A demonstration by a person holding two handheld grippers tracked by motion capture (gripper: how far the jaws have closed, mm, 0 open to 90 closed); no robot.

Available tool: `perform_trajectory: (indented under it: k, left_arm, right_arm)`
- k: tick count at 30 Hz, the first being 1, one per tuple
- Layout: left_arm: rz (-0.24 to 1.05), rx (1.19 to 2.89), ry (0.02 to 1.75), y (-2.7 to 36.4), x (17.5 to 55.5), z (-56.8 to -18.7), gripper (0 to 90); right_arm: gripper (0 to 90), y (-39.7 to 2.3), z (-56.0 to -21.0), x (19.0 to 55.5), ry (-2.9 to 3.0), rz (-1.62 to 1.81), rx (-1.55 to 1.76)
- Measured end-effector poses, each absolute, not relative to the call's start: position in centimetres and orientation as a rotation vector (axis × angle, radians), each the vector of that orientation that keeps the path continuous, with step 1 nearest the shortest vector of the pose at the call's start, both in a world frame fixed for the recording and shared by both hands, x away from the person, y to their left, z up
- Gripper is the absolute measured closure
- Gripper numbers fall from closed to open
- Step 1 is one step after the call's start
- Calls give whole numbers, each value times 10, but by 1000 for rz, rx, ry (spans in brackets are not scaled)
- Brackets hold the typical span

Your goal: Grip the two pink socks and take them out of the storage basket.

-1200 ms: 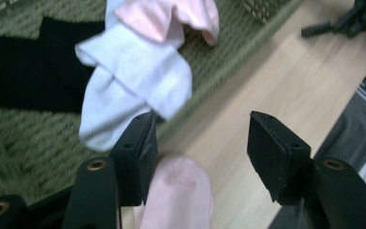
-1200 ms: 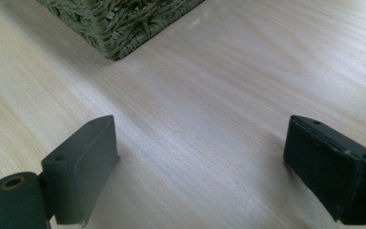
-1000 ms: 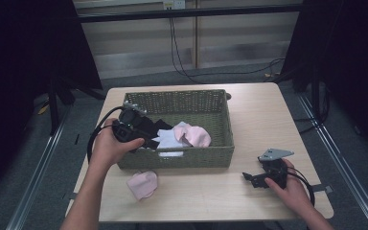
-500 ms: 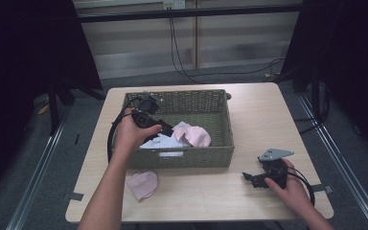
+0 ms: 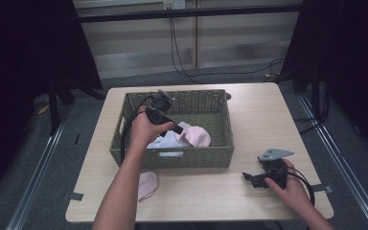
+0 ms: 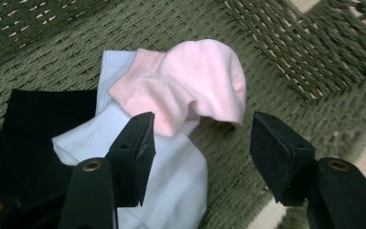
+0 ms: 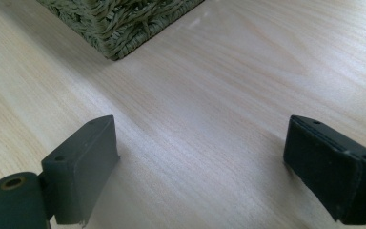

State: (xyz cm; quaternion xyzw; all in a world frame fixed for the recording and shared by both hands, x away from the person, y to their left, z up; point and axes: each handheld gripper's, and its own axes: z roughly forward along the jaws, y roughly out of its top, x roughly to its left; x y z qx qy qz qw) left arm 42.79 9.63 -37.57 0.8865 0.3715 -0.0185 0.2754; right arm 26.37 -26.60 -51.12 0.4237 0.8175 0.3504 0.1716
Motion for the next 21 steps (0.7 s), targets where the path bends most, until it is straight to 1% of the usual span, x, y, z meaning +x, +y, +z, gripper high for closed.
perform_trajectory:
  k: [6, 15, 21]
  left_arm:
    - [-51, 2371, 1038, 89, 435, -386, 423]
    - [-64, 2389, 1028, 78, 441, -393, 424]
    - [-63, 2374, 1075, 77, 447, -400, 436]
  right_arm:
    - [107, -266, -511, 264, 2321, 995, 1202]
    - [107, -266, -511, 264, 2321, 995, 1202]
    - [107, -266, -511, 264, 2321, 994, 1201]
